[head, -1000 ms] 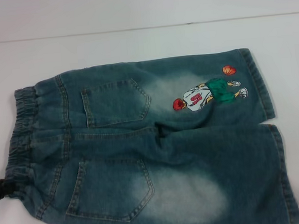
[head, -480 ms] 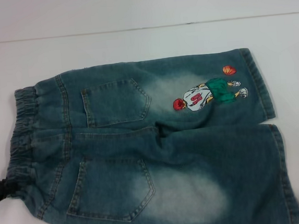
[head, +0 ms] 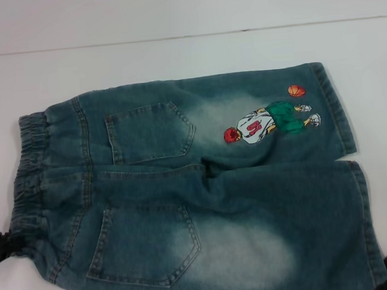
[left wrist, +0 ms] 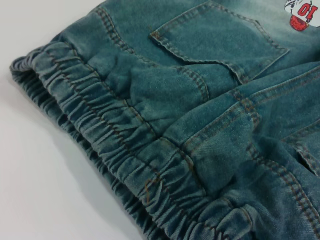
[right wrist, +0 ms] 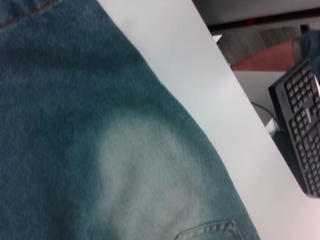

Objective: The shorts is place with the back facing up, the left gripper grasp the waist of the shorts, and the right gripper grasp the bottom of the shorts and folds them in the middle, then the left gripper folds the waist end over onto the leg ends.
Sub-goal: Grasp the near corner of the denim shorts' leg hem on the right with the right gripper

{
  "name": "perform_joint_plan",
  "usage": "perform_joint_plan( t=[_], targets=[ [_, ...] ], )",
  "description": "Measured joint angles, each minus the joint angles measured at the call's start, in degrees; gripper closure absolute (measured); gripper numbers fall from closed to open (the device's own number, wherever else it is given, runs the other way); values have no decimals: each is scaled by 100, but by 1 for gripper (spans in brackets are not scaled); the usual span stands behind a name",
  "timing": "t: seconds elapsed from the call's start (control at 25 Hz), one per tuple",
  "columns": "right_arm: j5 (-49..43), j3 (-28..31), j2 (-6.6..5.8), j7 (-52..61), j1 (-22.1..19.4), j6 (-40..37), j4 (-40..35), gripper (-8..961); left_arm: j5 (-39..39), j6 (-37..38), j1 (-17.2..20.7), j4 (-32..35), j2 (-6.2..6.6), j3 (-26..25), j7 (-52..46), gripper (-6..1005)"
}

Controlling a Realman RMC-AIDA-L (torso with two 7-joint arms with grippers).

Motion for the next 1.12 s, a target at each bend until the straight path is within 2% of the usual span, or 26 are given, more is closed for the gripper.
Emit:
perform_joint_plan(
  t=[0.56,1.0,1.12],
  targets=[
    [206,-3,45,-92,-32,303,226,142,9,-2,-17,-13,24,11,17,910],
    [187,-24,50,-57,-65,392,194,574,6,-4,-34,-16,43,-3,17,906],
    [184,-51,50,-65,-69,403,192,638,4,2,-31,-18,44,-7,14,905]
  ],
)
